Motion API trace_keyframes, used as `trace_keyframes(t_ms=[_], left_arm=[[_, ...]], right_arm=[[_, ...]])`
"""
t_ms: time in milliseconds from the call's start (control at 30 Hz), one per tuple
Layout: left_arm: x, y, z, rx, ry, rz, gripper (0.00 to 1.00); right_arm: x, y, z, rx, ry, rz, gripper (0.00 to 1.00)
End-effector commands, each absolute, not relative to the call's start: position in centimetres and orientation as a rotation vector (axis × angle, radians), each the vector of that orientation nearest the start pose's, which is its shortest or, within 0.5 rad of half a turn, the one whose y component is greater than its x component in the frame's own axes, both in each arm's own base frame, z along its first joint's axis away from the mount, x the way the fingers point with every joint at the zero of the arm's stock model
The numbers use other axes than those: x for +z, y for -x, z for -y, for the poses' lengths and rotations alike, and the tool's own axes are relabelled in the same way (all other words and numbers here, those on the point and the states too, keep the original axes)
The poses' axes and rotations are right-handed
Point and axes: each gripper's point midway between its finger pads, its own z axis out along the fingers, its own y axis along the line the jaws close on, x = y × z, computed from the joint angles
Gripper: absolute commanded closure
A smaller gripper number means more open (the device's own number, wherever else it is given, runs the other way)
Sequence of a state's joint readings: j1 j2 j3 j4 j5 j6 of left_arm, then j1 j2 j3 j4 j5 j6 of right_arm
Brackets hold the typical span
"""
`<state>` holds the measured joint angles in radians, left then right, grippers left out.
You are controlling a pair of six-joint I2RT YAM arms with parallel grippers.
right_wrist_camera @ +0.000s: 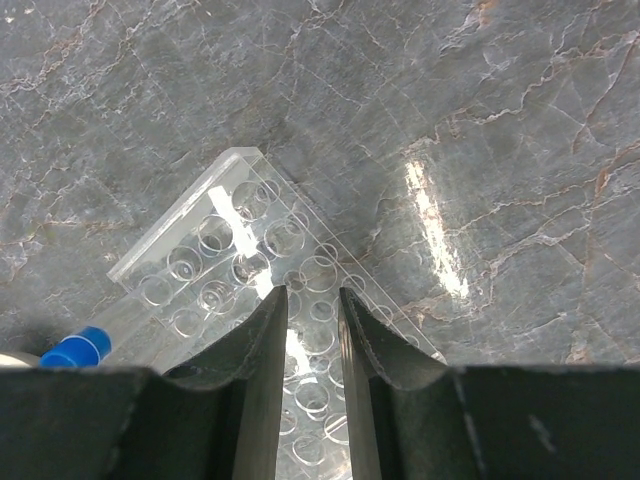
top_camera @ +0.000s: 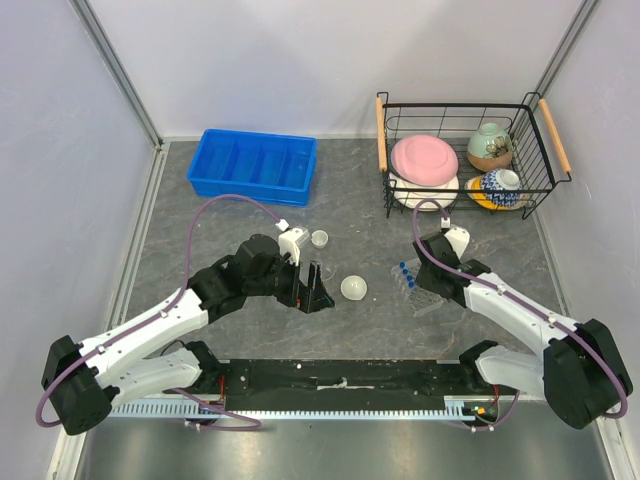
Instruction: Organize the chemistry lab equipment
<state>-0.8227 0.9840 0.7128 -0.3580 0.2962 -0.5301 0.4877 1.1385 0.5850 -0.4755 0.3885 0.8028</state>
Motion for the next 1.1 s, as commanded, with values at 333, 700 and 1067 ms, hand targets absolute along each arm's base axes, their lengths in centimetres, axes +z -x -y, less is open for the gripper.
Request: trace_keyframes(t_ms=[333, 700, 1067], left_arm=[[16.1, -14.8, 26.6, -1.027, -0.576, -2.282, 0.01], [16.0, -14.7, 26.6, -1.023, -0.577, -2.287, 0.02], [16.1, -14.5, 26.5, -1.019, -0.581, -2.284, 0.02]], right_arm=[[3.9, -24.3, -8.2, 0.008, -0.536, -2.426, 0.68], [2.9, -23.8, -7.1, -0.067, -0.589, -2.423, 0.72], [4.2, -23.7, -5.0, -0.185, -0.669, -2.352, 0.72]])
